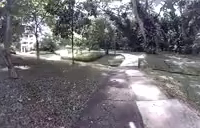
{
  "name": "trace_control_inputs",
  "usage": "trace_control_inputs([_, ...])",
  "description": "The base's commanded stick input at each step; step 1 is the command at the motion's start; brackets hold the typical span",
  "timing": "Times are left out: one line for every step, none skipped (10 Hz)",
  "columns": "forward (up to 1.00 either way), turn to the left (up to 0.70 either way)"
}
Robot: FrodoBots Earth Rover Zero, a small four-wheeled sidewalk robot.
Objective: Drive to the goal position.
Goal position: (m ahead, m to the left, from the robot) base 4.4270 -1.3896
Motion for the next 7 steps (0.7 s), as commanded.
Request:
trace_control_inputs([0.0, -1.0])
trace_control_inputs([0.0, -1.0])
trace_control_inputs([0.0, -1.0])
trace_control_inputs([0.0, -1.0])
trace_control_inputs([0.0, -1.0])
trace_control_inputs([0.0, -1.0])
trace_control_inputs([0.0, -1.0])
